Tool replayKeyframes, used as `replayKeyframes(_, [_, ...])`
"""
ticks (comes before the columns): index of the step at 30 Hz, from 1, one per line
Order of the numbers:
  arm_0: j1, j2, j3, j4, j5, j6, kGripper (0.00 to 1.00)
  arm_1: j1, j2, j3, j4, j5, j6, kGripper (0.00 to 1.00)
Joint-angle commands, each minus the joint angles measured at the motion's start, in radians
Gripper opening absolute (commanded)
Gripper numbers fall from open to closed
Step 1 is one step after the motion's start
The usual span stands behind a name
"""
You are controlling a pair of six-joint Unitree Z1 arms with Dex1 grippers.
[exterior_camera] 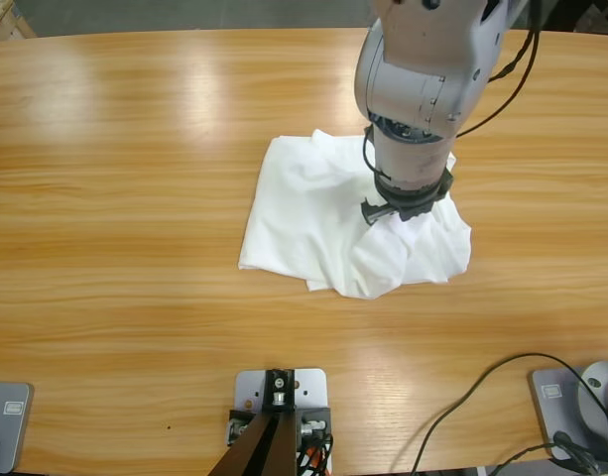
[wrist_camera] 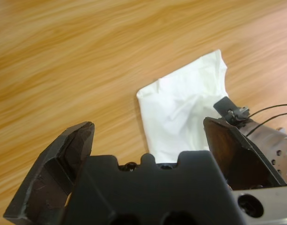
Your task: Fold clothes
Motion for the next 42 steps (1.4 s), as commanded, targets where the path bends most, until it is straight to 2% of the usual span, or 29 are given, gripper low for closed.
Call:
replayKeyframes(1, [0.008, -0.025, -0.096, 0.159, -0.023, 0.009, 0.908, -0.005, 0.032, 0.008, 0.051, -0.023, 0.052, 0.918])
replayKeyframes(8, [0.008, -0.019, -0.096, 0.159, -0.053, 0.014, 0.908, -0.131, -0.072, 0.067, 0.053, -0.028, 0.067, 0.918])
replayKeyframes(16, [0.008, -0.022, -0.091, 0.159, -0.053, 0.016, 0.908, -0.127, -0.071, 0.064, 0.018, -0.016, 0.051, 0.908])
replayKeyframes(23, [0.016, -0.024, -0.080, 0.159, -0.053, 0.022, 0.908, -0.102, -0.043, 0.061, -0.038, 0.052, 0.011, 0.901])
replayKeyframes(24, [0.018, -0.024, -0.080, 0.159, -0.053, 0.024, 0.908, -0.100, -0.038, 0.061, -0.041, 0.058, 0.010, 0.878])
replayKeyframes(25, [0.020, -0.025, -0.080, 0.159, -0.053, 0.025, 0.908, -0.100, -0.034, 0.061, -0.042, 0.060, 0.007, 0.807])
replayKeyframes(28, [0.026, -0.025, -0.080, 0.159, -0.053, 0.031, 0.908, -0.100, -0.028, 0.061, -0.046, 0.074, -0.022, 0.249])
replayKeyframes(29, [0.028, -0.025, -0.079, 0.159, -0.053, 0.032, 0.908, -0.100, -0.030, 0.065, -0.048, 0.077, -0.025, 0.196])
replayKeyframes(30, [0.028, -0.025, -0.078, 0.159, -0.053, 0.034, 0.908, -0.100, -0.032, 0.068, -0.051, 0.079, -0.031, 0.027])
replayKeyframes(31, [0.029, -0.025, -0.078, 0.159, -0.053, 0.036, 0.908, -0.100, -0.032, 0.070, -0.051, 0.079, -0.036, 0.000])
replayKeyframes(42, [0.037, -0.032, -0.069, 0.159, -0.053, 0.046, 0.908, -0.102, -0.022, 0.101, -0.045, 0.046, -0.039, 0.000])
